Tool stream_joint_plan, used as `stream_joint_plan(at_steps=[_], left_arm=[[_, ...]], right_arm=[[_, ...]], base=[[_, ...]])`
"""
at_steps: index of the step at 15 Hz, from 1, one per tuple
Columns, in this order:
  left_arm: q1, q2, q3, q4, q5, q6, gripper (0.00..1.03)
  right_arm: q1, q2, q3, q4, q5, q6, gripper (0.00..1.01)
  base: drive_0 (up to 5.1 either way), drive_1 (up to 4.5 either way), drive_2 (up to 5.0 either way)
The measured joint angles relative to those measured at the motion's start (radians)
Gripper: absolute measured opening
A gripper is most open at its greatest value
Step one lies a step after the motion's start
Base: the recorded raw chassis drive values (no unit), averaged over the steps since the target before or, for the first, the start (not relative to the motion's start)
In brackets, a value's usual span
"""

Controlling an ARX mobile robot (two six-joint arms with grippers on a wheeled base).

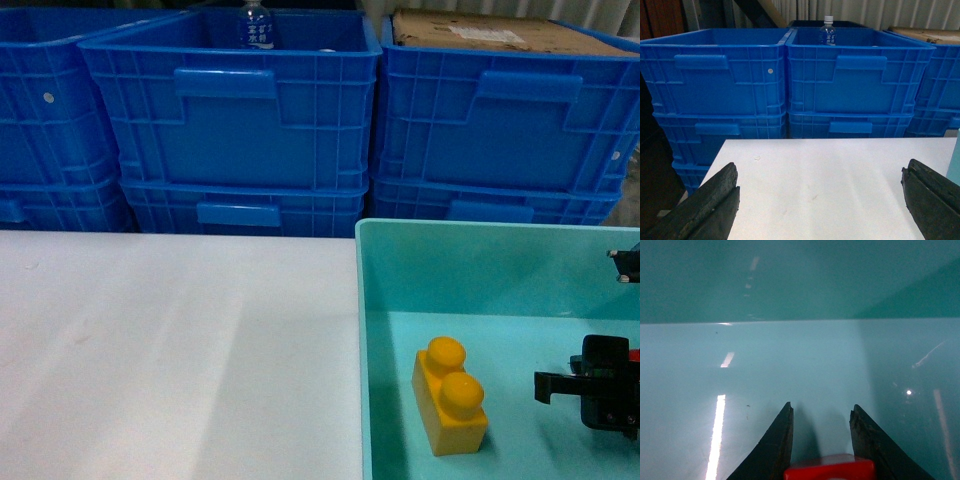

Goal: Pick red block from blue box to shelf

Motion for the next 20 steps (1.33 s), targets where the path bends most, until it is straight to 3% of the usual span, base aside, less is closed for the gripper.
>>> stream_joint_plan(at_steps=[2, 5, 7, 9, 12, 17, 20], left_arm=[[0.000, 0.000, 0.000, 0.000, 0.000, 0.000, 0.98], [0.000, 0.000, 0.000, 0.000, 0.000, 0.000, 0.98], [0.000, 0.000, 0.000, 0.000, 0.000, 0.000, 0.98], [0.000, 0.000, 0.000, 0.000, 0.000, 0.000, 0.98], [0.000, 0.000, 0.000, 0.000, 0.000, 0.000, 0.98], [0.000, 0.000, 0.000, 0.000, 0.000, 0.000, 0.98], [0.000, 0.000, 0.000, 0.000, 0.000, 0.000, 0.98]], right_arm=[[0.002, -0.045, -0.013, 0.023, -0.005, -0.022, 0.28], [-0.009, -0.344, -0.026, -0.023, -0.066, -0.091, 0.28], [-0.051, -0.550, -0.087, 0.012, -0.074, -0.162, 0.28], [-0.100, -0.722, -0.173, -0.009, -0.081, -0.194, 0.28], [-0.129, -1.084, -0.207, -0.233, -0.198, -0.204, 0.28], [-0.168, -1.194, -0.216, -0.311, -0.220, -0.200, 0.28], [-0.126, -1.218, -0.224, -0.307, -0.193, -0.200, 0.28]], base=[[0.0, 0.00, 0.0], [0.0, 0.00, 0.0], [0.0, 0.00, 0.0], [0.0, 0.00, 0.0], [0.0, 0.00, 0.0], [0.0, 0.00, 0.0], [0.0, 0.00, 0.0]])
